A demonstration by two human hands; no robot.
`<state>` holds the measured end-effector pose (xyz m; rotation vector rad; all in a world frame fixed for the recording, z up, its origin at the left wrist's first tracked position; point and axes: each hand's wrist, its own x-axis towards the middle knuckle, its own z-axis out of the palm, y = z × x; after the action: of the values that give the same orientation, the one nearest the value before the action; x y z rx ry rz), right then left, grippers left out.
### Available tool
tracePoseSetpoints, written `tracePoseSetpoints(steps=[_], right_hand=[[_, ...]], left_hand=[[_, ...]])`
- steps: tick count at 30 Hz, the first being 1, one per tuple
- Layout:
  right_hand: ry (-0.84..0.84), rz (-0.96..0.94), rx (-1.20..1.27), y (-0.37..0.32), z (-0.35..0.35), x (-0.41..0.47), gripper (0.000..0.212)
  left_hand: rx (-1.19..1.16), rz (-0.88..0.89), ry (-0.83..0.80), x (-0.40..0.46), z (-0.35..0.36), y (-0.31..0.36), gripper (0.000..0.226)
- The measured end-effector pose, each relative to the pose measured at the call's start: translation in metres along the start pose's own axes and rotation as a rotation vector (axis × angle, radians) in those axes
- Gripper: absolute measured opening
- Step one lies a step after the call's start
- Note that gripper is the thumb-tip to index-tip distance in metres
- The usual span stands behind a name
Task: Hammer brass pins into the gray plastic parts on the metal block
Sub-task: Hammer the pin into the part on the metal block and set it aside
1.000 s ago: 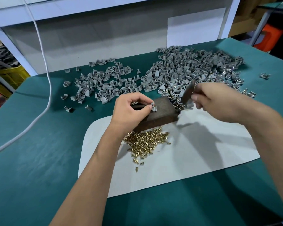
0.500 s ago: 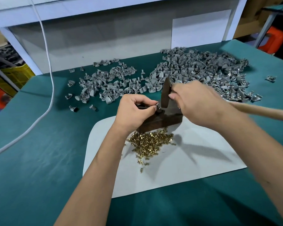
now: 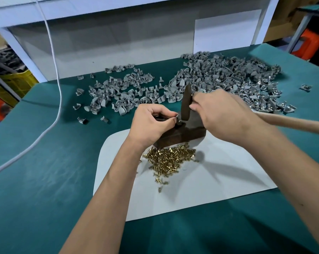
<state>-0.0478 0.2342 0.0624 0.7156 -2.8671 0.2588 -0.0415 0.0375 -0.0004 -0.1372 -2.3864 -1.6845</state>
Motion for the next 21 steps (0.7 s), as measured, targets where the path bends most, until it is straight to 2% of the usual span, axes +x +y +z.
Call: tracePoseSetpoints(steps=[2, 6, 10, 15, 21], right_hand=[[0.082, -0.010, 0.017, 0.002, 0.001, -0.001, 0.020], [0.026, -0.016, 0.009, -0.002, 0.006, -0.003, 0.017], [0.125, -0.007, 0.044, 0.000, 0.005, -0.003, 0.020], [0.026, -0.004, 0.023, -0.001, 0.006, -0.003, 0.018], [0.133, 0.088, 0.242, 0.007, 0.004, -0.002, 0.015]], left_hand=[[-0.007, -0.006, -0.003, 0.000, 0.000, 0.000, 0.008], [-0.012, -0.003, 0.003, 0.000, 0.000, 0.000, 0.007], [-0.019, -0.010, 0.001, 0.000, 0.000, -0.001, 0.007], [-0.022, -0.002, -0.002, 0.000, 0.000, -0.003, 0.008], [-0.028, 0.017, -0.052, -0.002, -0.009, -0.008, 0.007]])
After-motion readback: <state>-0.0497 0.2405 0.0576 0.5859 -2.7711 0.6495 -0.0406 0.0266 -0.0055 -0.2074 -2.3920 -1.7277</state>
